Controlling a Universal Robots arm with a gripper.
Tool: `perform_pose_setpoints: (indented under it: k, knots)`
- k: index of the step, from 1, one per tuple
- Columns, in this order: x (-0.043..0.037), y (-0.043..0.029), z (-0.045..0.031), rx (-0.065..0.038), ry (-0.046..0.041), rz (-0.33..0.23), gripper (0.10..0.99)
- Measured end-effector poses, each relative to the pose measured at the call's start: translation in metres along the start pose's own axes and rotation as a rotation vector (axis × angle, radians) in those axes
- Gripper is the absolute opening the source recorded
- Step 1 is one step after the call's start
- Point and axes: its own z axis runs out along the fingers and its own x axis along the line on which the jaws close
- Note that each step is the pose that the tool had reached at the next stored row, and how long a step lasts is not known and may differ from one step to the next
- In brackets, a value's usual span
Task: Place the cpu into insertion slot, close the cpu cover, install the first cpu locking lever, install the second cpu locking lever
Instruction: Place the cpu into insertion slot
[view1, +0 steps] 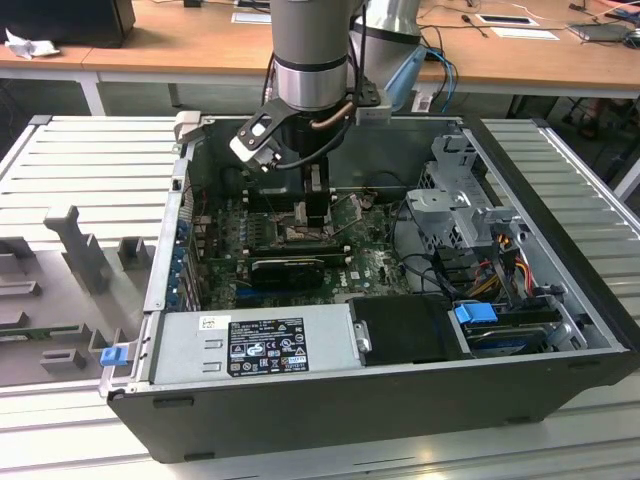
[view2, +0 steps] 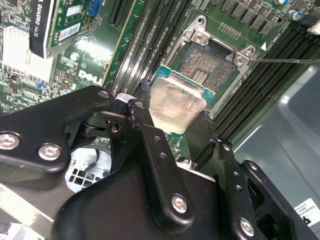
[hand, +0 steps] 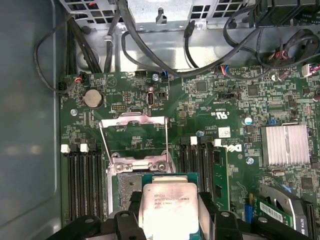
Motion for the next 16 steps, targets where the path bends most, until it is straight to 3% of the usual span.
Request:
perform_pose_setpoints:
  k: [5,11,16]
  knots:
    - [0.0001,-0.0011,0.0034,0.0,-0.0001,0.0,0.529]
    - [0.0061,-0.0028,0.0136,0.0,-0.0001,0.0,0.529]
    - [0.0065,-0.0029,0.0148,0.0,0.0018,0.0,0.529]
